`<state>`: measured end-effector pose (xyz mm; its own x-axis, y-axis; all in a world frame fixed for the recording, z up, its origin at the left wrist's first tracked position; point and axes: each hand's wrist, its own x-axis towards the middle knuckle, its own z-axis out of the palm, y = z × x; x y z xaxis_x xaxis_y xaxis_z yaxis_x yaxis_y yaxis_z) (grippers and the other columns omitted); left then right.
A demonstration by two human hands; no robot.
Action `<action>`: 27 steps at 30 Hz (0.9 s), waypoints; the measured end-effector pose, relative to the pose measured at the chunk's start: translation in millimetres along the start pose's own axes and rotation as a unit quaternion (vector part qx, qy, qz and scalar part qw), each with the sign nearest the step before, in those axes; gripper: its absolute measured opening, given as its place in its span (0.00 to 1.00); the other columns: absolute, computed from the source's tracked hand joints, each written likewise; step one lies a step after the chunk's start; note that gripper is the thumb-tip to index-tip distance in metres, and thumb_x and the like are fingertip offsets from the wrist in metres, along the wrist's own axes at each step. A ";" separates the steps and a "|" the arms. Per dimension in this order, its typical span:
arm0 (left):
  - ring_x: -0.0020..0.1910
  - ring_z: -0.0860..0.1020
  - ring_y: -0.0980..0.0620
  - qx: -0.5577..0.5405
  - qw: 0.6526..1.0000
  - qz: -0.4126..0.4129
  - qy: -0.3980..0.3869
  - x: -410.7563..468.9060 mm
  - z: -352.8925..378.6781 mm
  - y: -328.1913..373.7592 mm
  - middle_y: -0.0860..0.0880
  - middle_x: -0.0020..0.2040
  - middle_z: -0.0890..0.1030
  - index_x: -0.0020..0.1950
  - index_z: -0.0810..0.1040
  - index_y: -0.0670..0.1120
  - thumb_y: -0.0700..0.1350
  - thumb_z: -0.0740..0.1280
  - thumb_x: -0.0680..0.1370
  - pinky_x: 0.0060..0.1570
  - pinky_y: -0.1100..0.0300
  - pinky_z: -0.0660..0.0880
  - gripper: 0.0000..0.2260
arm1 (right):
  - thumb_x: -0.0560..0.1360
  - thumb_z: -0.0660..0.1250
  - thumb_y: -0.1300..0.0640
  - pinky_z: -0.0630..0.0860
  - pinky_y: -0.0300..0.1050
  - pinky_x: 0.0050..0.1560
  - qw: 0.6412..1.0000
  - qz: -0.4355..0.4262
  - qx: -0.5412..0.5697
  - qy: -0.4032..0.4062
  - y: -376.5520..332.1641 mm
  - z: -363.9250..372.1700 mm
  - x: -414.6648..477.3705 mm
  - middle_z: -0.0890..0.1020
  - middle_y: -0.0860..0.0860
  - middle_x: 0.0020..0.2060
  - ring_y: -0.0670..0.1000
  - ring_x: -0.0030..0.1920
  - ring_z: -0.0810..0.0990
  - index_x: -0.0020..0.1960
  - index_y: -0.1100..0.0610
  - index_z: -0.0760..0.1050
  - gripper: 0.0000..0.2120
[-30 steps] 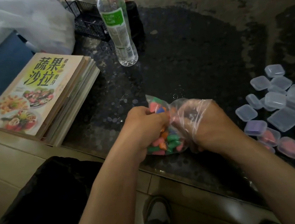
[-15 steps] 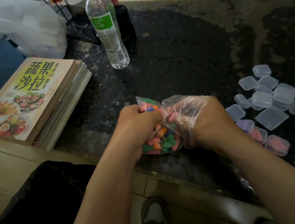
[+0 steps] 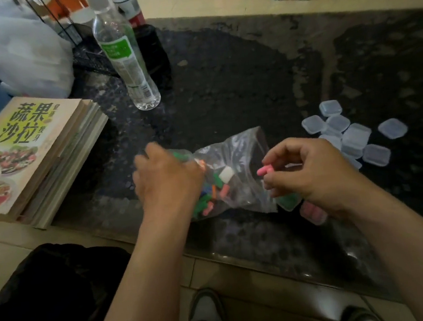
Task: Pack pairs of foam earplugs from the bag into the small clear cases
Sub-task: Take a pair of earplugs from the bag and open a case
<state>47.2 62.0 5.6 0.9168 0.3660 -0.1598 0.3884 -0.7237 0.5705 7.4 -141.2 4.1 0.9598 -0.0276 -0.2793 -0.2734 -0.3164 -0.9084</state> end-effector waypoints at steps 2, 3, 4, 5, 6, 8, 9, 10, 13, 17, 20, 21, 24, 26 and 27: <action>0.63 0.75 0.44 -0.036 0.993 0.100 0.045 -12.1 1.4 17.0 0.44 0.66 0.74 0.72 0.70 0.44 0.43 0.68 0.77 0.63 0.50 0.73 0.23 | 0.74 0.76 0.63 0.86 0.54 0.44 1.000 0.013 0.018 0.021 2.5 -15.1 -6.7 0.87 0.49 0.42 0.50 0.40 0.88 0.49 0.52 0.82 0.09; 0.58 0.77 0.49 -0.084 0.985 0.144 0.039 -19.4 2.8 28.0 0.48 0.62 0.78 0.69 0.74 0.46 0.42 0.68 0.77 0.59 0.55 0.75 0.20 | 0.74 0.75 0.64 0.86 0.51 0.43 0.999 0.015 0.031 0.031 3.6 -22.1 -9.7 0.87 0.49 0.43 0.49 0.40 0.88 0.49 0.53 0.81 0.09; 0.52 0.80 0.53 -0.136 0.976 0.173 0.011 -27.8 6.3 39.6 0.51 0.55 0.82 0.63 0.79 0.48 0.41 0.69 0.77 0.53 0.58 0.77 0.14 | 0.74 0.75 0.64 0.85 0.48 0.42 0.998 0.014 0.046 0.040 4.7 -28.6 -13.0 0.87 0.50 0.43 0.49 0.41 0.88 0.50 0.53 0.81 0.09; 0.46 0.82 0.54 -0.182 0.965 0.185 -0.033 -35.8 11.5 50.1 0.52 0.49 0.84 0.56 0.82 0.49 0.40 0.70 0.77 0.50 0.57 0.80 0.09 | 0.74 0.75 0.64 0.85 0.46 0.42 0.997 0.012 0.056 0.050 5.7 -35.1 -16.1 0.87 0.49 0.44 0.48 0.41 0.88 0.50 0.53 0.81 0.09; 0.43 0.83 0.53 -0.216 0.955 0.188 -0.079 -43.5 17.2 59.8 0.51 0.44 0.85 0.50 0.83 0.50 0.39 0.71 0.77 0.48 0.54 0.82 0.07 | 0.73 0.75 0.64 0.85 0.45 0.41 0.996 0.005 0.060 0.059 6.8 -41.6 -19.2 0.87 0.49 0.44 0.48 0.41 0.88 0.50 0.53 0.82 0.09; 0.42 0.85 0.51 -0.238 0.940 0.195 -0.150 -53.5 31.9 73.5 0.50 0.40 0.86 0.45 0.83 0.53 0.38 0.72 0.77 0.48 0.48 0.84 0.09 | 0.73 0.76 0.64 0.85 0.43 0.40 0.995 -0.013 0.068 0.075 8.5 -54.0 -25.8 0.87 0.49 0.43 0.48 0.41 0.88 0.50 0.53 0.82 0.09; 0.42 0.85 0.52 -0.234 0.936 0.196 -0.178 -57.7 39.6 78.8 0.51 0.39 0.86 0.44 0.83 0.53 0.38 0.72 0.77 0.48 0.47 0.84 0.09 | 0.74 0.75 0.64 0.84 0.42 0.40 0.993 -0.021 0.077 0.083 10.0 -59.6 -28.7 0.87 0.48 0.42 0.48 0.41 0.87 0.50 0.53 0.82 0.09; 0.42 0.86 0.53 -0.232 0.931 0.195 -0.202 -62.2 46.4 83.4 0.51 0.38 0.86 0.44 0.84 0.53 0.39 0.72 0.77 0.48 0.47 0.84 0.09 | 0.74 0.75 0.64 0.84 0.41 0.40 0.992 -0.026 0.089 0.090 12.4 -65.6 -31.3 0.86 0.49 0.42 0.48 0.42 0.87 0.49 0.53 0.82 0.08; 0.41 0.87 0.51 -0.259 0.910 0.182 -0.267 -74.5 62.1 94.6 0.50 0.38 0.87 0.44 0.85 0.50 0.38 0.72 0.78 0.48 0.47 0.84 0.07 | 0.76 0.73 0.65 0.84 0.44 0.42 0.982 -0.026 0.158 0.096 19.3 -81.6 -35.9 0.86 0.56 0.46 0.52 0.43 0.88 0.51 0.57 0.83 0.06; 0.45 0.87 0.41 -0.321 0.875 0.163 -0.322 -84.4 76.7 105.6 0.41 0.42 0.87 0.46 0.86 0.45 0.38 0.73 0.78 0.52 0.40 0.83 0.03 | 0.78 0.69 0.66 0.83 0.44 0.41 0.965 -0.003 0.242 0.101 26.4 -100.7 -39.8 0.87 0.57 0.45 0.54 0.43 0.88 0.53 0.58 0.83 0.07; 0.40 0.84 0.47 -0.349 0.866 0.136 -0.330 -87.2 85.6 113.0 0.42 0.40 0.87 0.46 0.85 0.44 0.39 0.75 0.76 0.44 0.52 0.80 0.01 | 0.78 0.70 0.65 0.82 0.44 0.40 0.954 0.012 0.276 0.115 33.2 -110.5 -41.3 0.88 0.54 0.43 0.52 0.44 0.87 0.51 0.56 0.84 0.08; 0.39 0.83 0.48 -0.361 0.862 0.123 -0.335 -88.2 88.0 115.3 0.42 0.40 0.86 0.47 0.84 0.43 0.39 0.75 0.76 0.42 0.55 0.79 0.01 | 0.77 0.70 0.65 0.81 0.43 0.39 0.954 0.014 0.274 0.124 35.9 -112.5 -40.8 0.88 0.54 0.44 0.52 0.44 0.87 0.51 0.55 0.84 0.07; 0.40 0.83 0.49 -0.374 0.854 0.111 -0.344 -90.7 95.5 119.1 0.38 0.42 0.86 0.50 0.84 0.41 0.39 0.75 0.76 0.42 0.56 0.80 0.04 | 0.76 0.72 0.66 0.78 0.42 0.39 0.956 0.017 0.262 0.128 41.9 -115.2 -39.2 0.88 0.54 0.45 0.52 0.46 0.86 0.51 0.56 0.85 0.07; 0.40 0.83 0.48 -0.368 0.855 0.119 -0.345 -92.6 98.7 121.3 0.37 0.44 0.85 0.50 0.84 0.41 0.39 0.74 0.76 0.42 0.57 0.80 0.04 | 0.76 0.72 0.67 0.79 0.42 0.40 0.956 0.020 0.264 0.128 43.5 -116.1 -38.5 0.88 0.56 0.45 0.52 0.45 0.87 0.50 0.57 0.84 0.07; 0.40 0.83 0.48 -0.366 0.856 0.119 -0.344 -93.3 99.8 122.3 0.37 0.44 0.85 0.50 0.85 0.41 0.39 0.74 0.76 0.42 0.57 0.80 0.03 | 0.75 0.72 0.68 0.80 0.42 0.39 0.954 0.021 0.269 0.130 43.5 -116.1 -38.2 0.88 0.56 0.45 0.52 0.44 0.87 0.49 0.58 0.84 0.07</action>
<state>18.5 -119.0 9.9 0.8975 -0.3552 -0.2612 0.2506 -0.0763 0.9651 -33.8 -264.0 11.4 0.9112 -0.2860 -0.2965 -0.2384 0.2208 -0.9457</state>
